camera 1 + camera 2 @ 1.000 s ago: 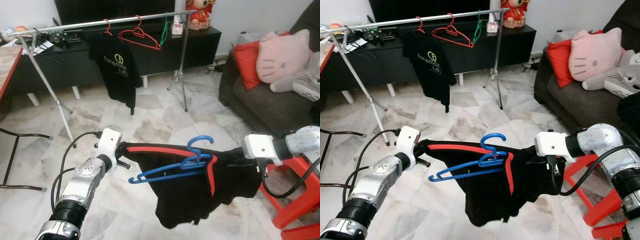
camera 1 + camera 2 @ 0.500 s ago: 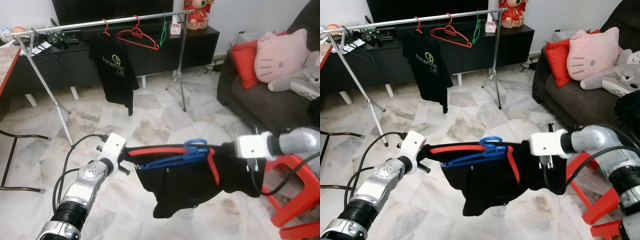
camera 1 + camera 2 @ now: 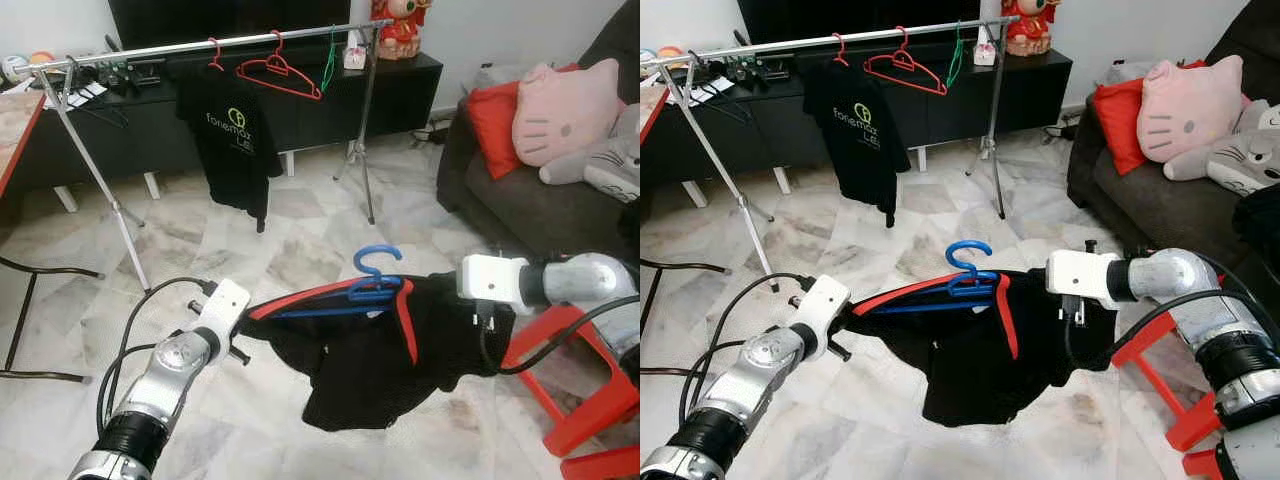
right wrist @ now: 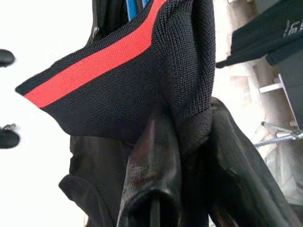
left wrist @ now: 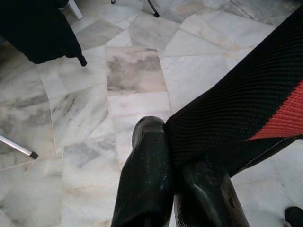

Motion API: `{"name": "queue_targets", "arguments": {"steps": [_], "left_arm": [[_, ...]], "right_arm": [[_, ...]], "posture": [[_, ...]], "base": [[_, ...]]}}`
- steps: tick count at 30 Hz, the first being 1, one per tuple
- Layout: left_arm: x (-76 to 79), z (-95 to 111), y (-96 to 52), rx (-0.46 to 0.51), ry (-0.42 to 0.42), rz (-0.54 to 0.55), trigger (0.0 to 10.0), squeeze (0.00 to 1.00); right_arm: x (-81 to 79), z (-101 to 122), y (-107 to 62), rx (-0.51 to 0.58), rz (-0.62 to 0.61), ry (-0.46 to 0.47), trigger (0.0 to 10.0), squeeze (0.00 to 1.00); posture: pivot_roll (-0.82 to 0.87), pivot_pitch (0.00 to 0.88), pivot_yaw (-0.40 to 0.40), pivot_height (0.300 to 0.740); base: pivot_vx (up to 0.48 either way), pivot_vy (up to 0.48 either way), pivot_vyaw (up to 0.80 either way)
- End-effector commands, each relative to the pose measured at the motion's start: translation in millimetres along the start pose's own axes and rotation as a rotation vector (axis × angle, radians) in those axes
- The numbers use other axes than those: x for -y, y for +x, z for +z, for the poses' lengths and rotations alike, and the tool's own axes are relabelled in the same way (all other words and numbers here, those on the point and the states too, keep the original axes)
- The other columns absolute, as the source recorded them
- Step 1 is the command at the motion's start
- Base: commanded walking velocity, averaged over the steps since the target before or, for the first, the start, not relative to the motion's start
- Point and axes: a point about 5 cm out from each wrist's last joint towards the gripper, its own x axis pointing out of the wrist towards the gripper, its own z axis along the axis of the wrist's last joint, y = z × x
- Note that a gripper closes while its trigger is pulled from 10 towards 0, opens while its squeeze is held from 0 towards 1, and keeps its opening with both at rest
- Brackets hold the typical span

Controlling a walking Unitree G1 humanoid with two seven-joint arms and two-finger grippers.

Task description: Hang hanger

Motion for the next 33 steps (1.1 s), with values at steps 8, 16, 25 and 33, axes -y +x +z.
{"name": "queue_targets", "arguments": {"steps": [8, 16, 25, 33], "left_arm": [[-38.4, -22.2, -22.3, -0.110, -0.112, 0.143, 0.0, 0.00], [-18.6, 11.9, -16.4, 0.014, -0.227, -0.004, 0.0, 0.00], [26.9, 49.6, -10.4, 0.103, -0.308, -0.183, 0.0, 0.00], [80.7, 70.5, -1.8, 0.128, -0.316, -0.328, 0.0, 0.00]], "right_arm": [[1.5, -36.0, -22.4, -0.294, -0.106, 0.023, 10.0, 0.00], [2.4, -39.5, -0.6, -0.327, -0.266, 0.164, 10.0, 0.00], [-17.2, -5.0, 48.0, -0.018, -0.321, 0.536, 10.0, 0.00], [-44.3, 26.8, 64.7, 0.133, -0.144, 0.595, 10.0, 0.00]], "posture": [[-0.09, 0.000, -0.042, 0.740], [-0.10, 0.000, -0.064, 0.740], [-0.10, 0.000, -0.080, 0.740], [-0.11, 0.000, -0.077, 0.740]], "base": [[0.000, 0.000, 0.00], [0.000, 0.000, 0.00], [0.000, 0.000, 0.00], [0.000, 0.000, 0.00]]}}
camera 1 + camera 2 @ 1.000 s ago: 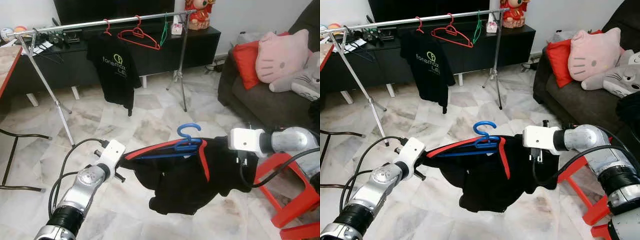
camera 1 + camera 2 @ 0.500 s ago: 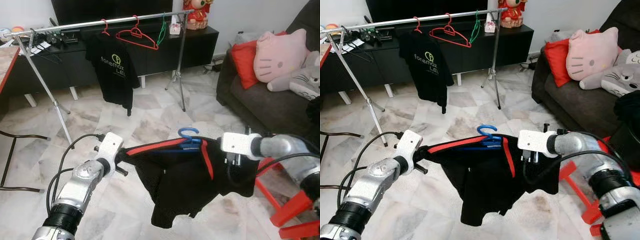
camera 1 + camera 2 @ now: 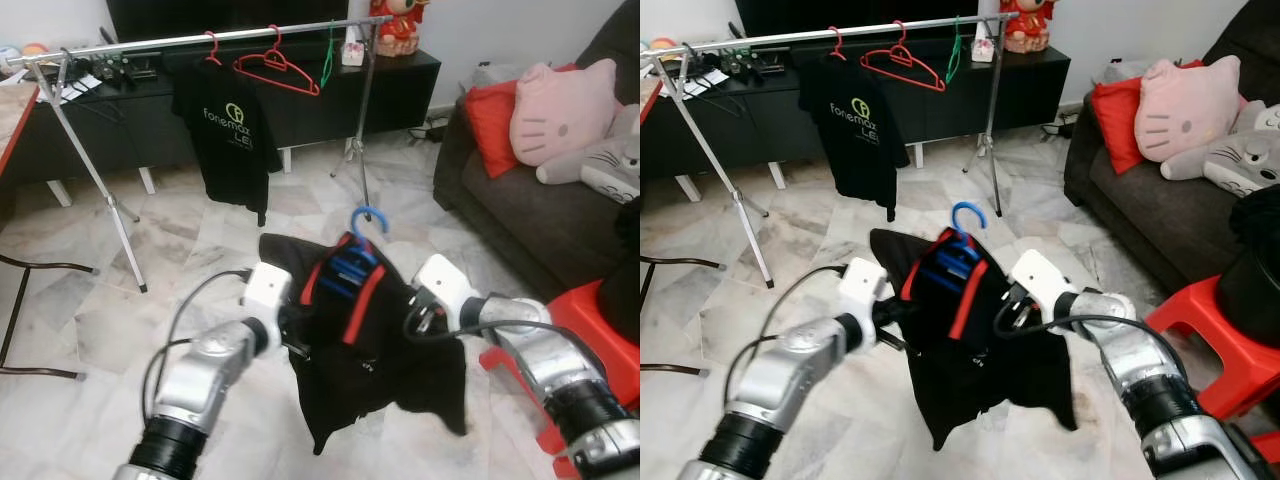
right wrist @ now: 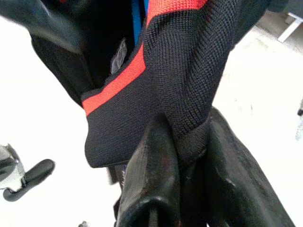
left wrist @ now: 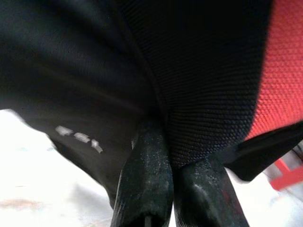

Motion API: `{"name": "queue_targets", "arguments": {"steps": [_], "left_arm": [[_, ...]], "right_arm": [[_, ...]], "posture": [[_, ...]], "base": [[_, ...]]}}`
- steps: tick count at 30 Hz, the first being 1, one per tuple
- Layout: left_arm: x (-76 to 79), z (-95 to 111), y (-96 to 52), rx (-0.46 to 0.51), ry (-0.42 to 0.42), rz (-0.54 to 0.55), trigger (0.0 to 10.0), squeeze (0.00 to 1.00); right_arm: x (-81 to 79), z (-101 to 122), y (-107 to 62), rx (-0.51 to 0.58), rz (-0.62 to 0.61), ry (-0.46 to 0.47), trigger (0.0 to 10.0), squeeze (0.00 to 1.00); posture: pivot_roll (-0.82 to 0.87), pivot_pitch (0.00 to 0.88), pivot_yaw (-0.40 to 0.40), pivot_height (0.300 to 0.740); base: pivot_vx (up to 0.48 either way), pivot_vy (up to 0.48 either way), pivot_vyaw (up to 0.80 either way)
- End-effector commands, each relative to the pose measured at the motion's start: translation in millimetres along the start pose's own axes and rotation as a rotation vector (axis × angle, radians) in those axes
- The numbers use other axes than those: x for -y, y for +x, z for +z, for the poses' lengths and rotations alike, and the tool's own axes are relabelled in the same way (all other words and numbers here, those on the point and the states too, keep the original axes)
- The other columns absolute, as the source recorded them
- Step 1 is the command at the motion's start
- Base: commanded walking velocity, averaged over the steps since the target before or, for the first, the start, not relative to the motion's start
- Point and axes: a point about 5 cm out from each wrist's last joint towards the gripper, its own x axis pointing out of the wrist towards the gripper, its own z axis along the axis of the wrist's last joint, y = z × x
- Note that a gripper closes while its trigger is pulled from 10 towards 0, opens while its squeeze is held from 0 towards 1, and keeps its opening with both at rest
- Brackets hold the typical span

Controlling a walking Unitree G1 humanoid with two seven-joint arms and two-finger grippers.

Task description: Hang hanger

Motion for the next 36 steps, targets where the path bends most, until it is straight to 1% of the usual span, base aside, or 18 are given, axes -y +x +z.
{"name": "queue_targets", "arguments": {"steps": [1, 3, 4, 6, 7, 8, 9, 10, 14, 15, 17, 23, 28, 30, 31, 32, 33, 36], "left_arm": [[16.7, 4.1, 4.7, 0.002, 0.020, -0.043, 0.0, 0.00], [18.5, 4.1, 5.2, -0.002, 0.028, -0.049, 0.0, 0.00], [24.0, 2.6, 5.9, -0.022, 0.057, -0.071, 0.0, 0.00], [27.8, 0.9, 5.6, -0.041, 0.085, -0.095, 0.0, 0.00], [28.7, -0.4, 4.4, -0.059, 0.096, -0.110, 1.1, 0.00], [28.7, -0.4, 4.4, -0.059, 0.096, -0.110, 1.1, 0.00], [27.3, -0.9, 3.2, -0.071, 0.108, -0.104, 4.0, 0.00], [23.4, -2.4, 1.1, -0.090, 0.132, -0.092, 10.0, 0.00], [17.2, -7.6, -3.4, -0.128, 0.156, -0.097, 10.0, 0.00], [16.8, -9.8, -5.7, -0.142, 0.180, -0.114, 10.0, 1.00], [17.0, -10.7, -6.7, -0.147, 0.189, -0.123, 10.0, 1.00], [33.0, -9.5, -11.4, -0.137, 0.233, -0.252, 10.0, 1.00], [32.3, -6.4, -14.3, -0.117, 0.246, -0.268, 10.0, 1.00], [24.5, -0.7, -18.1, -0.074, 0.248, -0.242, 10.0, 1.00], [11.7, 8.7, -26.8, -0.009, 0.240, -0.217, 10.0, 1.00], [1.3, 13.3, -35.2, 0.013, 0.243, -0.205, 10.0, 1.00], [1.3, 13.3, -35.2, 0.013, 0.243, -0.205, 10.0, 1.00], [-17.8, 15.0, -54.2, -0.008, 0.304, -0.201, 10.0, 1.00]], "right_arm": [[-1.2, 8.5, -3.0, 0.027, -0.001, 0.006, 10.0, 0.00], [-2.3, 8.4, -3.5, 0.023, 0.005, 0.004, 10.0, 0.00], [-1.9, 5.8, -6.6, -0.017, -0.021, -0.029, 10.0, 0.00], [0.1, 4.4, -9.3, -0.039, -0.050, -0.040, 10.0, 0.00], [1.6, 6.2, -10.9, -0.022, -0.058, -0.020, 10.0, 0.00], [1.6, 6.2, -10.9, -0.022, -0.058, -0.020, 10.0, 0.00], [2.9, 7.7, -12.2, -0.012, -0.066, -0.007, 10.0, 0.00], [4.4, 8.5, -13.3, -0.009, -0.075, -0.008, 10.0, 0.00], [6.9, 9.0, -14.0, -0.008, -0.094, -0.006, 10.0, 0.00], [7.5, 10.6, -14.1, 0.000, -0.103, -0.002, 10.0, 0.00], [7.6, 11.5, -14.1, 0.004, -0.107, -0.001, 10.0, 0.00], [2.5, 23.0, -7.2, 0.065, -0.083, -0.011, 10.0, 0.00], [-2.1, 31.3, -5.7, 0.114, -0.029, -0.042, 10.0, 0.00], [-3.7, 31.2, -9.2, 0.125, 0.009, -0.067, 10.0, 0.00], [-4.4, 26.7, -15.5, 0.121, 0.057, -0.104, 10.0, 0.00], [-4.1, 21.1, -20.7, 0.112, 0.094, -0.126, 10.0, 0.00], [-4.1, 21.1, -20.7, 0.112, 0.094, -0.126, 10.0, 0.00], [-5.9, 12.3, -30.8, 0.122, 0.185, -0.150, 10.0, 0.00]], "posture": [[-0.11, 0.000, -0.077, 0.740], [-0.11, 0.000, -0.074, 0.740], [-0.11, 0.000, -0.073, 0.740], [-0.11, 0.000, -0.073, 0.740], [-0.11, 0.000, -0.073, 0.740], [-0.11, 0.000, -0.073, 0.740], [-0.11, 0.000, -0.073, 0.740], [-0.10, 0.000, -0.071, 0.740], [-0.10, 0.000, -0.070, 0.740], [-0.10, 0.000, -0.070, 0.740], [-0.10, 0.000, -0.070, 0.740], [-0.10, 0.000, -0.068, 0.740], [-0.09, 0.000, -0.070, 0.740], [-0.09, 0.000, -0.070, 0.740], [-0.09, 0.000, -0.070, 0.740], [-0.09, 0.000, -0.070, 0.740], [-0.09, 0.000, -0.070, 0.740], [-0.08, 0.000, -0.071, 0.740]], "base": [[0.000, 0.000, 0.00], [0.000, 0.000, 0.00], [0.000, 0.000, 0.00], [0.000, 0.000, 0.00], [0.000, 0.000, 0.00], [0.000, 0.000, 0.00], [0.000, 0.000, 0.00], [0.000, 0.000, 0.00], [0.000, 0.000, 0.00], [0.000, 0.000, 0.00], [0.000, 0.000, 0.00], [0.000, 0.000, 0.00], [0.000, 0.000, 0.00], [0.000, 0.000, 0.00], [0.000, 0.000, 0.00], [0.000, 0.000, 0.00], [0.000, 0.000, 0.00], [0.000, 0.000, 0.00]]}}
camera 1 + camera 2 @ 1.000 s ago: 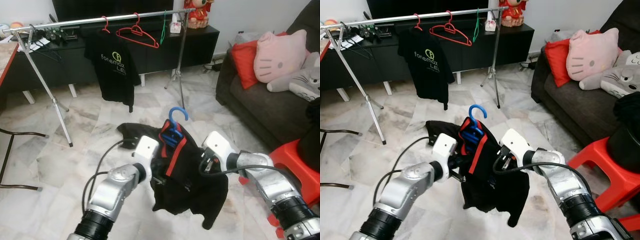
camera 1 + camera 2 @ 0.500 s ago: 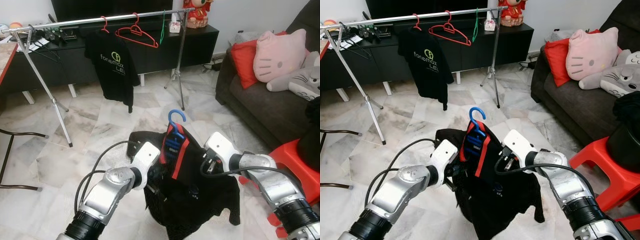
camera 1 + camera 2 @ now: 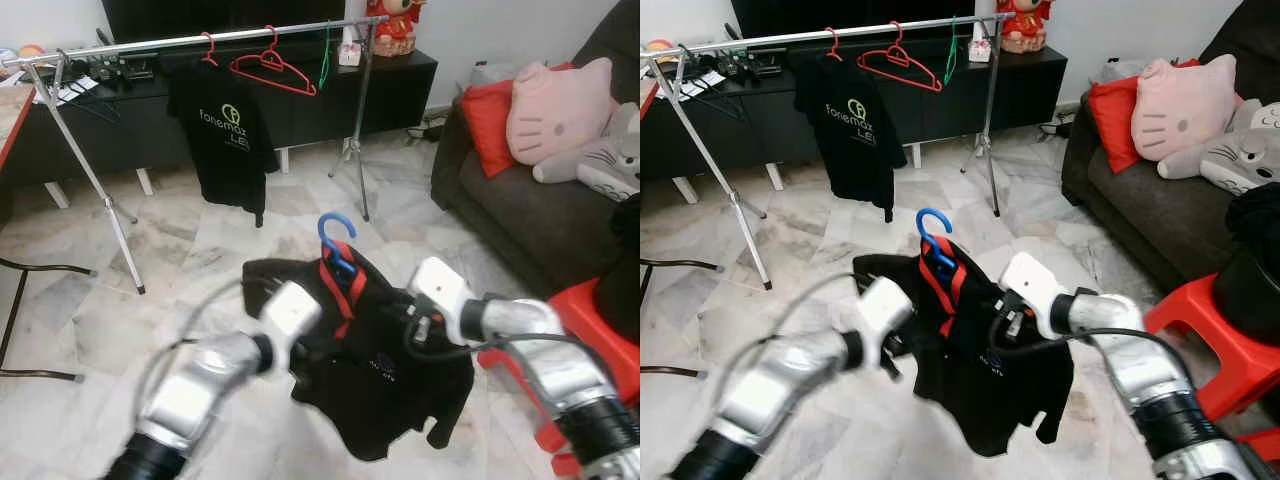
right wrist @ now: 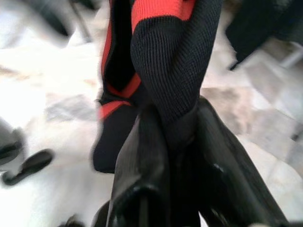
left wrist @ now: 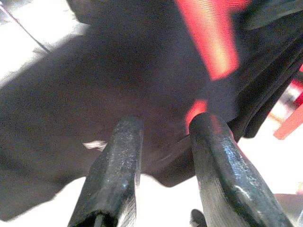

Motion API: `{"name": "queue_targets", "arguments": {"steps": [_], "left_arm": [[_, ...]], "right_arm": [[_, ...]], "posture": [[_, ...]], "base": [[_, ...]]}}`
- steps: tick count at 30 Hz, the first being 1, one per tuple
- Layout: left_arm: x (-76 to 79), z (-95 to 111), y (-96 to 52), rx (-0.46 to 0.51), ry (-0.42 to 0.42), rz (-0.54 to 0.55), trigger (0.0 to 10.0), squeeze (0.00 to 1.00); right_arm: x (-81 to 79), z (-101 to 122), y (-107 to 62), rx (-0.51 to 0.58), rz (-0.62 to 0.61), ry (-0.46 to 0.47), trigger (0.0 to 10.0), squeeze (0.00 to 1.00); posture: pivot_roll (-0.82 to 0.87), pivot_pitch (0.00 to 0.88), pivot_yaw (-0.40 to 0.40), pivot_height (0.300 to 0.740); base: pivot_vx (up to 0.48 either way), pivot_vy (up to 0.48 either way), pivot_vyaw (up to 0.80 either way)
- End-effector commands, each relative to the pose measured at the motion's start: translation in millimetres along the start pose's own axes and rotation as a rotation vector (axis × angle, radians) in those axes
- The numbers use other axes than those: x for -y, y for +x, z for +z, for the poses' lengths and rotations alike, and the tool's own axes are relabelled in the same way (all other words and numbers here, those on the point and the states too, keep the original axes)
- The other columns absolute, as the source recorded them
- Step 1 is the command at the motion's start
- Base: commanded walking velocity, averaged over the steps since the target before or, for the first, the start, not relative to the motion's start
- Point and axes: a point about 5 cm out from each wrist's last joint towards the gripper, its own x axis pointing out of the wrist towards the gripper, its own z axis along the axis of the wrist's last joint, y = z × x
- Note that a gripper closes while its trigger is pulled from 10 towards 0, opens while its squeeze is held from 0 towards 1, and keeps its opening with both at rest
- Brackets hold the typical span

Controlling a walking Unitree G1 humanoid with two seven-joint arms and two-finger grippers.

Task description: Hang hanger

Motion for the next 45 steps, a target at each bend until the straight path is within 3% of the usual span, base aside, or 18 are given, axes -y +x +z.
{"name": "queue_targets", "arguments": {"steps": [1, 5, 8, 18, 22, 25, 26, 27, 28, 35, 42, 45], "left_arm": [[-0.1, 1.2, -6.6, 0.016, 0.016, -0.027, 10.0, 1.00], [-12.1, 0.1, -30.4, 0.029, 0.016, -0.058, 10.0, 1.00], [-9.1, 4.6, -36.0, 0.058, 0.001, -0.121, 10.0, 1.00], [14.9, 9.4, -37.4, 0.087, -0.013, -0.373, 10.0, 1.00], [16.3, 7.4, -36.6, 0.068, -0.003, -0.403, 10.0, 1.00], [16.6, -1.3, -33.7, 0.002, 0.041, -0.406, 10.0, 1.00], [13.6, -5.9, -29.6, -0.026, 0.083, -0.367, 10.0, 0.89], [11.0, -6.5, -26.9, -0.029, 0.083, -0.341, 10.0, 0.20], [9.4, -6.5, -25.3, -0.028, 0.079, -0.324, 10.0, 0.00], [7.9, -3.1, -14.8, 0.009, 0.080, -0.297, 10.0, 0.00], [17.3, -3.4, -11.0, 0.018, 0.078, -0.364, 10.0, 0.00], [28.1, 1.7, -3.5, 0.024, 0.106, -0.432, 10.0, 0.00]], "right_arm": [[-1.0, 2.3, -5.9, 0.041, 0.047, -0.018, 10.0, 0.00], [-5.6, -1.8, -14.1, 0.065, 0.149, -0.040, 10.0, 0.00], [-10.7, -7.2, -17.8, 0.049, 0.241, -0.055, 10.0, 0.00], [-14.8, -11.6, -18.9, 0.063, 0.289, -0.060, 10.0, 0.00], [-16.5, -11.4, -19.5, 0.074, 0.303, -0.057, 10.0, 0.00], [-19.5, -11.1, -20.9, 0.087, 0.329, -0.053, 10.0, 0.00], [-22.1, -9.5, -21.2, 0.100, 0.348, -0.052, 10.0, 0.00], [-23.2, -8.4, -21.2, 0.107, 0.356, -0.052, 10.0, 0.00], [-23.9, -7.6, -21.1, 0.111, 0.360, -0.052, 10.0, 0.00], [-25.5, -4.2, -19.8, 0.122, 0.374, -0.063, 10.0, 0.00], [-25.1, -0.9, -18.8, 0.136, 0.374, -0.066, 10.0, 0.00], [-25.1, -0.1, -13.8, 0.141, 0.373, -0.067, 10.0, 0.00]], "posture": [[-0.08, 0.000, -0.071, 0.740], [-0.07, 0.000, -0.071, 0.740], [-0.06, 0.000, -0.072, 0.740], [-0.06, 0.000, -0.065, 0.740], [-0.07, 0.000, -0.061, 0.740], [-0.07, 0.000, -0.061, 0.740], [-0.07, 0.000, -0.058, 0.740], [-0.07, 0.000, -0.058, 0.740], [-0.07, 0.000, -0.058, 0.740], [-0.07, 0.000, -0.059, 0.740], [-0.07, 0.000, -0.063, 0.740], [-0.07, 0.000, -0.063, 0.740]], "base": [[0.000, 0.000, 0.00], [0.000, 0.000, 0.00], [0.000, 0.000, 0.00], [0.000, 0.000, 0.00], [0.000, 0.000, 0.00], [0.000, 0.000, 0.00], [0.000, 0.000, 0.00], [0.000, 0.000, 0.00], [0.000, 0.000, 0.00], [0.000, 0.000, 0.00], [0.000, 0.000, 0.00], [0.000, 0.000, 0.00]]}}
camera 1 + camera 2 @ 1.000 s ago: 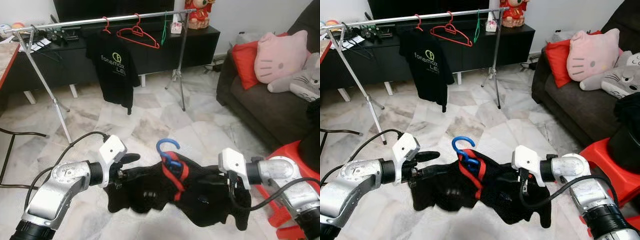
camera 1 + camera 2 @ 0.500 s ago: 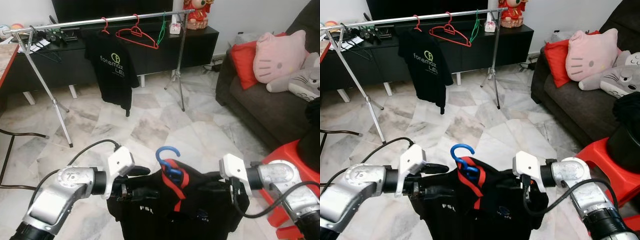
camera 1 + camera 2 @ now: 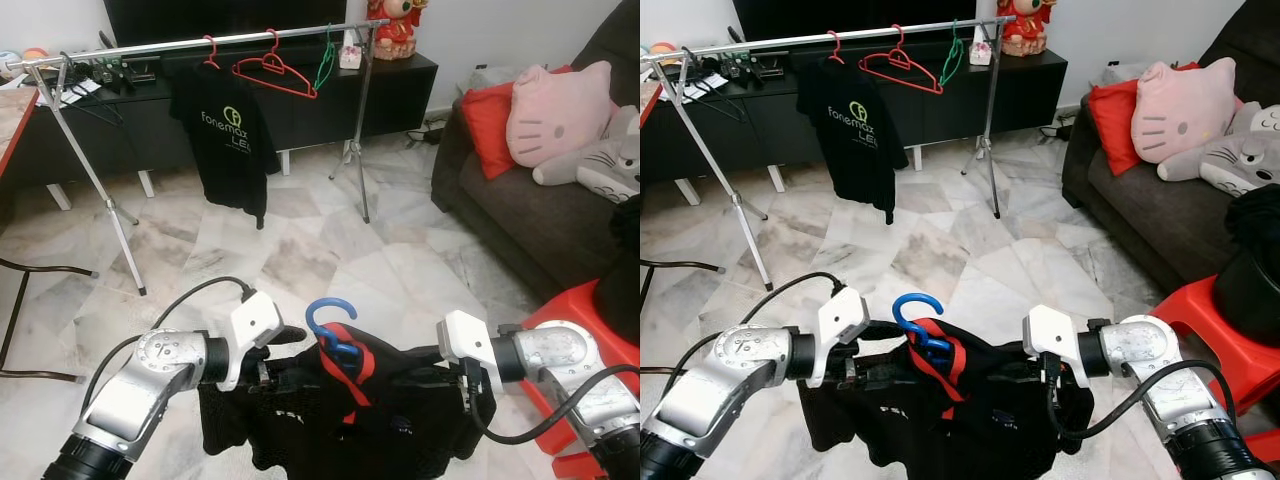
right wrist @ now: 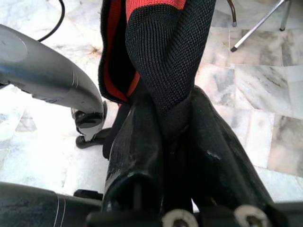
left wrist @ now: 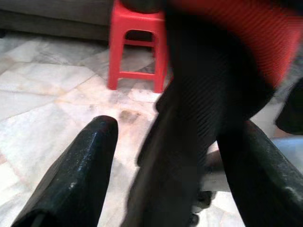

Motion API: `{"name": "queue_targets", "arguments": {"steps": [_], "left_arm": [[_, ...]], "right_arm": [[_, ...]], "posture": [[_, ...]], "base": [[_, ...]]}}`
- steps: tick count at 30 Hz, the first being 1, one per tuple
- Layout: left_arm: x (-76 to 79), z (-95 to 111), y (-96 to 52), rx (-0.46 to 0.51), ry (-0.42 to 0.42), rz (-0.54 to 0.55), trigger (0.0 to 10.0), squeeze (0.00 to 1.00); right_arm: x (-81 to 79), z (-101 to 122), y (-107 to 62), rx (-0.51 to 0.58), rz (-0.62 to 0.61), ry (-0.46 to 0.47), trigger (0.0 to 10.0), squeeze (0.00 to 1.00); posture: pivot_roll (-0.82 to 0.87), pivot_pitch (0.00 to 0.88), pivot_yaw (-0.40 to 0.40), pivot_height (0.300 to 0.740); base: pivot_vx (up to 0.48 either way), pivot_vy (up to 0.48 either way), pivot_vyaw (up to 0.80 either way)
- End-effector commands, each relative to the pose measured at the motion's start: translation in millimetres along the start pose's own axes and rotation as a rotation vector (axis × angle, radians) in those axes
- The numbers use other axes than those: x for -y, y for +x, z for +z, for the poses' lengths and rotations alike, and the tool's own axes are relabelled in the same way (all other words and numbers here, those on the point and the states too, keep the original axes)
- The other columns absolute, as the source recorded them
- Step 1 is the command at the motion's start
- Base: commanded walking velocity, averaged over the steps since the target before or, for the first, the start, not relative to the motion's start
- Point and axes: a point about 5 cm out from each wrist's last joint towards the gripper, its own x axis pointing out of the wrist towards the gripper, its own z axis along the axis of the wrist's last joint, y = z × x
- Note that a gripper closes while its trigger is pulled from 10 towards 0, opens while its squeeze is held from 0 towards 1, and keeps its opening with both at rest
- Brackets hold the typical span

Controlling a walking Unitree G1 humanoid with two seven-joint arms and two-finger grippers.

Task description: Hang hanger

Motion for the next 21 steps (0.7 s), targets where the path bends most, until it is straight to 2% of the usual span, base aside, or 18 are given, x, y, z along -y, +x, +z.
{"name": "queue_targets", "arguments": {"steps": [1, 2, 3, 5, 6, 7, 21], "left_arm": [[3.3, 6.2, 6.1, 0.004, 0.035, -0.043, 10.0, 0.00], [4.5, 7.2, 7.4, 0.006, 0.037, -0.053, 10.0, 0.00], [4.8, 8.3, 9.8, 0.004, 0.044, -0.059, 6.5, 0.00], [4.7, 8.4, 11.2, 0.002, 0.047, -0.061, 6.2, 0.00], [4.8, 8.2, 12.0, 0.004, 0.046, -0.062, 3.4, 0.00], [4.8, 8.0, 12.6, 0.005, 0.045, -0.062, 0.0, 0.00], [5.3, 6.9, 9.7, 0.000, 0.037, -0.072, 0.0, 0.00]], "right_arm": [[6.0, 11.3, -0.5, 0.042, -0.013, -0.044, 10.0, 0.00], [5.9, 12.2, 0.6, 0.047, -0.008, -0.045, 10.0, 0.00], [5.9, 14.2, 1.5, 0.052, -0.001, -0.047, 10.0, 0.00], [6.1, 14.8, 1.5, 0.053, 0.000, -0.048, 10.0, 0.00], [6.4, 14.8, 1.4, 0.052, 0.000, -0.049, 10.0, 0.00], [6.7, 14.7, 1.2, 0.051, -0.001, -0.049, 10.0, 0.00], [7.9, 14.3, -0.6, 0.051, -0.011, -0.042, 10.0, 0.00]], "posture": [[-0.07, 0.000, -0.063, 0.740], [-0.07, 0.000, -0.063, 0.740], [-0.07, 0.000, -0.066, 0.740], [-0.07, 0.000, -0.066, 0.740], [-0.07, 0.000, -0.066, 0.740], [-0.07, 0.000, -0.066, 0.740], [-0.07, 0.000, -0.067, 0.740]], "base": [[0.000, 0.000, 0.00], [0.000, 0.000, 0.00], [0.000, 0.000, 0.00], [0.000, 0.000, 0.00], [0.000, 0.000, 0.00], [0.000, 0.000, 0.00], [0.000, 0.000, 0.00]]}}
